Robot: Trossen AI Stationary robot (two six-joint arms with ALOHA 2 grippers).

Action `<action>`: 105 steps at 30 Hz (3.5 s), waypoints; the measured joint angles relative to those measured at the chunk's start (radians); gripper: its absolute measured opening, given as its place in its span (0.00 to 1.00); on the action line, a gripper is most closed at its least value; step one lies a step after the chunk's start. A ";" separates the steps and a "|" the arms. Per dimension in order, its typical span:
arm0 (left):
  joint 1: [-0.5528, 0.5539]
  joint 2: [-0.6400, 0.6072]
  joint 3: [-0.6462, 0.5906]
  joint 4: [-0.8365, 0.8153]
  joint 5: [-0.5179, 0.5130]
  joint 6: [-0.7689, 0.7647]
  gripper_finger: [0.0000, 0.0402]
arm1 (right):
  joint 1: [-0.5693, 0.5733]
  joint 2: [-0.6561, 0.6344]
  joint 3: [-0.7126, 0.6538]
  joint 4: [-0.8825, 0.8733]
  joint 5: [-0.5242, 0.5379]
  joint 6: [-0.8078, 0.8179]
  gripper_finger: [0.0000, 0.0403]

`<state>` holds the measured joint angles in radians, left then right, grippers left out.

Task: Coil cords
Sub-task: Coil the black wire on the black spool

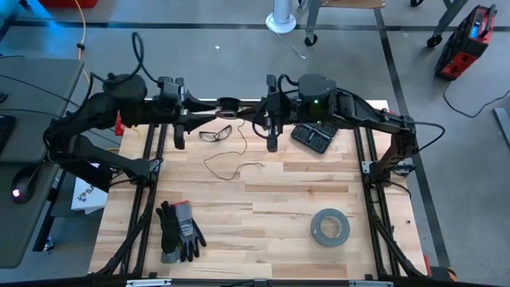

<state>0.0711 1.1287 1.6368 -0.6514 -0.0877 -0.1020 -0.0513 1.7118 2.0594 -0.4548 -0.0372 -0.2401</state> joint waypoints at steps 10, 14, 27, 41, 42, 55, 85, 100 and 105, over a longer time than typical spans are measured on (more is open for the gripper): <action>0.000 0.052 0.001 -0.001 0.054 0.025 0.42 | -0.001 -0.001 0.000 0.004 -0.007 0.030 0.00; 0.000 0.066 0.001 0.016 0.070 0.068 0.41 | -0.001 -0.001 0.000 0.002 -0.025 0.045 0.00; 0.000 0.058 0.001 0.043 0.053 0.094 0.03 | -0.001 -0.003 0.002 -0.002 -0.027 0.051 0.00; 0.000 -0.017 0.004 0.059 0.048 -0.080 0.00 | 0.021 -0.086 0.003 -0.117 0.133 0.117 0.33; 0.000 -0.019 0.003 0.074 0.049 -0.098 0.00 | 0.025 -0.082 0.003 -0.150 0.156 0.132 0.37; -0.002 -0.023 0.002 0.276 0.139 -0.358 0.00 | 0.053 0.099 -0.001 0.085 0.133 0.003 0.39; -0.027 -0.037 0.002 0.456 0.106 -0.396 0.00 | 0.088 0.097 0.000 0.200 0.136 0.004 0.03; -0.027 0.036 0.002 0.541 0.036 -0.787 0.00 | 0.119 0.157 0.000 0.571 0.073 -0.022 0.00; -0.027 0.048 0.002 0.571 0.014 -0.850 0.00 | 0.119 0.181 0.000 0.636 0.063 -0.026 0.00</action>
<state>0.0441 1.1769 1.6389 -0.0808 -0.0737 -0.9525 0.0674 1.8929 2.0594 0.1814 0.0260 -0.2665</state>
